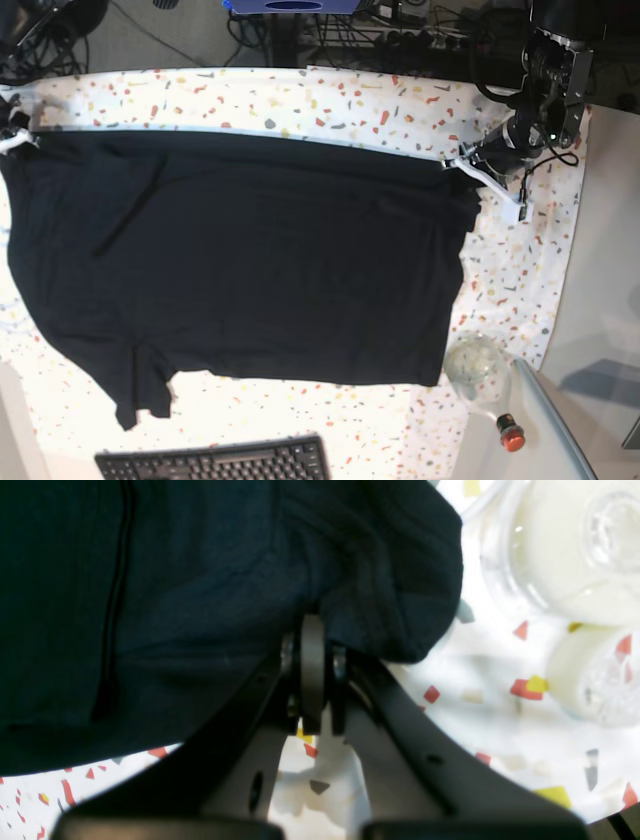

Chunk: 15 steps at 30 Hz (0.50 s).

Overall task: Layout the t-shirt on the table in an organized manner, then fold the t-shirt properly
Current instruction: 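Swing the shirt down and lay it flat with both grippers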

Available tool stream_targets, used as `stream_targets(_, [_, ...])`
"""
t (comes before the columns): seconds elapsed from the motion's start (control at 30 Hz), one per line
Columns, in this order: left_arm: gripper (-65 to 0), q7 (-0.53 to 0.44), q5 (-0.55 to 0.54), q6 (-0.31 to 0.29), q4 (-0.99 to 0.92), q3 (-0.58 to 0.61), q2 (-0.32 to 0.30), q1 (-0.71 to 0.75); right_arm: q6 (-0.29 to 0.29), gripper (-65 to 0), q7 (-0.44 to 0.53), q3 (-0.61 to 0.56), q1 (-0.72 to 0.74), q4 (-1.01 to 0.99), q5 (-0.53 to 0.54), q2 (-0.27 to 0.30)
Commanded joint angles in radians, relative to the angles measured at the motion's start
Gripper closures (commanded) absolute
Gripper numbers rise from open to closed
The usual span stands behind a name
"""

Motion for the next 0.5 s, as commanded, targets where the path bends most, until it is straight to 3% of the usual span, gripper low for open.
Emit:
stream_targets(0.0, [0.0, 0.018, 0.026, 0.041, 0.007, -0.007, -0.021, 0.009, 0.002, 0.0, 0.016, 0.004, -0.001, 0.026, 0.003, 0.022])
stream_targets(0.33, [0.0, 0.018, 0.021, 0.061, 0.008, -0.013, -0.013, 0.023, -0.003, 0.0, 0.013, 0.009, -0.051, 0.157, 0.003, -0.039])
stream_targets(0.47, [0.0, 0.022, 0.023, 0.061, 0.070, -0.121, 0.011, 0.081, -0.003, 0.0, 0.013, 0.009, -0.051, 0.157, 0.001, -0.039])
